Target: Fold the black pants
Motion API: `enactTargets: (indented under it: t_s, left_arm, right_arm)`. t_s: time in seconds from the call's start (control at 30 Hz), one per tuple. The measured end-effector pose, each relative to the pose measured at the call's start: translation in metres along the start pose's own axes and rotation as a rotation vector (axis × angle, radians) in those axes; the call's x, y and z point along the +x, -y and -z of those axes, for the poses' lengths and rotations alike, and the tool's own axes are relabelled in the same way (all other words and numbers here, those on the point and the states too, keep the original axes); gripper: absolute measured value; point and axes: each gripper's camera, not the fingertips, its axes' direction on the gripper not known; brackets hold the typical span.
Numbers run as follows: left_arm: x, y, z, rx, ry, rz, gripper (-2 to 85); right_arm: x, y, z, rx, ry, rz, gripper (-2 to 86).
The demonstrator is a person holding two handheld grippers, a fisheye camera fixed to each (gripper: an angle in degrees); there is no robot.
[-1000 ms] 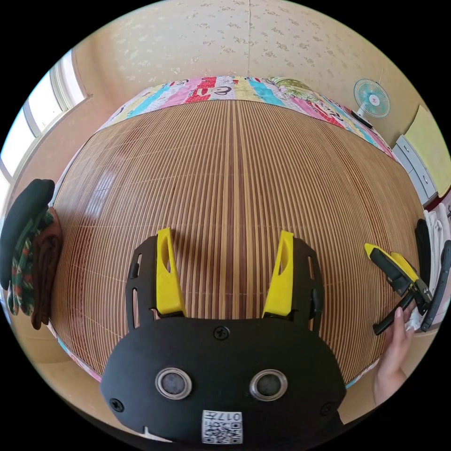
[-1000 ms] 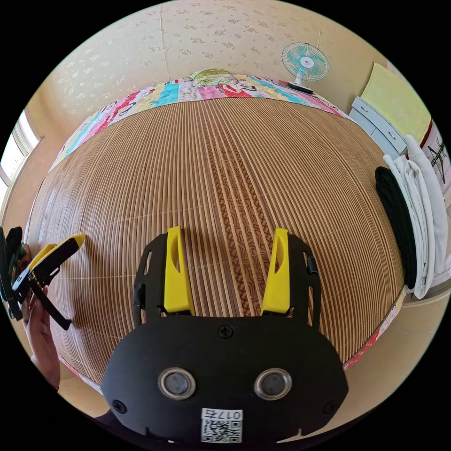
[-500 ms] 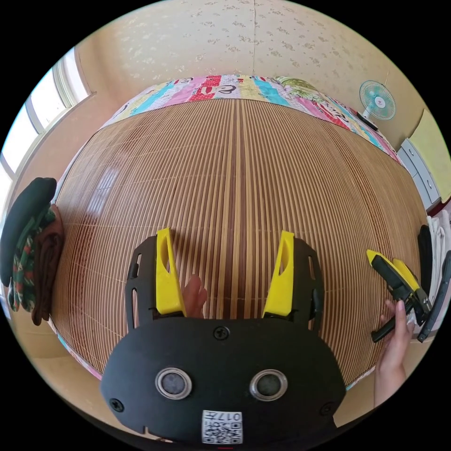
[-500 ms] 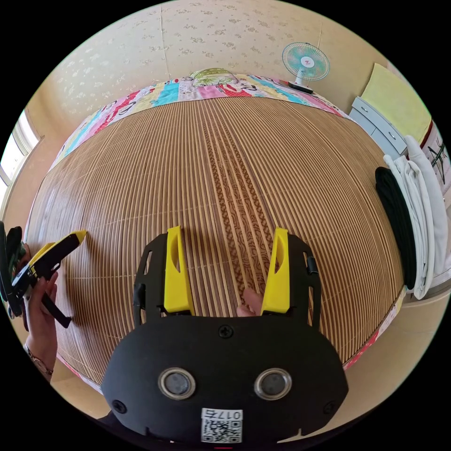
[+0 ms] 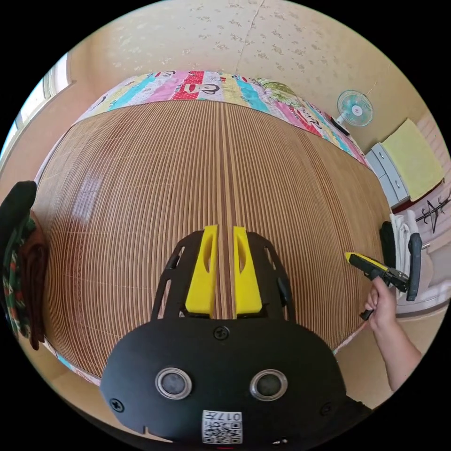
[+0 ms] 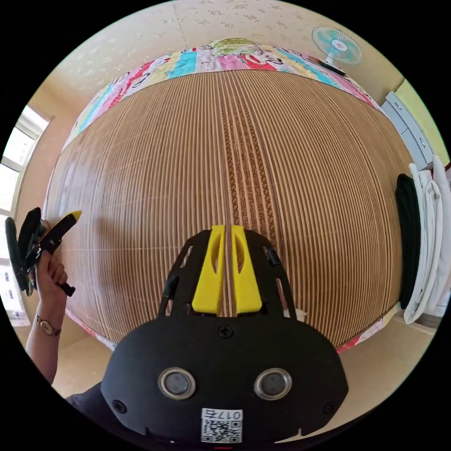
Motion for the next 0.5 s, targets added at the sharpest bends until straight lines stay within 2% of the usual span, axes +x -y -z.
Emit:
enactTargets:
  t_s: [0.03, 0.13, 0.2, 0.27, 0.4, 0.5]
  left_arm:
    - [0.002, 0.000, 0.006, 0.005, -0.014, -0.015, 3.0]
    - [0.022, -0.002, 0.039, 0.019, -0.117, -0.099, -0.5]
    - [0.048, 0.001, 0.068, 0.010, -0.279, -0.202, -0.8]
    - [0.063, 0.004, 0.092, 0.014, -0.362, -0.204, -0.8]
    - [0.091, 0.020, 0.131, 0.020, -0.577, -0.115, 0.1]
    - [0.125, 0.036, 0.148, 0.026, -0.602, -0.104, 5.7]
  right_arm:
    - [0.006, -0.006, 0.020, 0.009, 0.083, -0.001, 3.5]
    - [0.031, -0.035, 0.082, 0.000, 0.143, -0.048, 1.9]
    - [0.060, -0.061, 0.129, 0.028, 0.132, -0.106, 1.5]
    - [0.101, -0.082, 0.178, 0.053, 0.084, -0.169, 1.7]
    - [0.231, -0.104, 0.303, 0.161, -0.139, -0.392, 4.0]
    - [0.321, -0.094, 0.368, 0.232, -0.217, -0.480, 7.1]
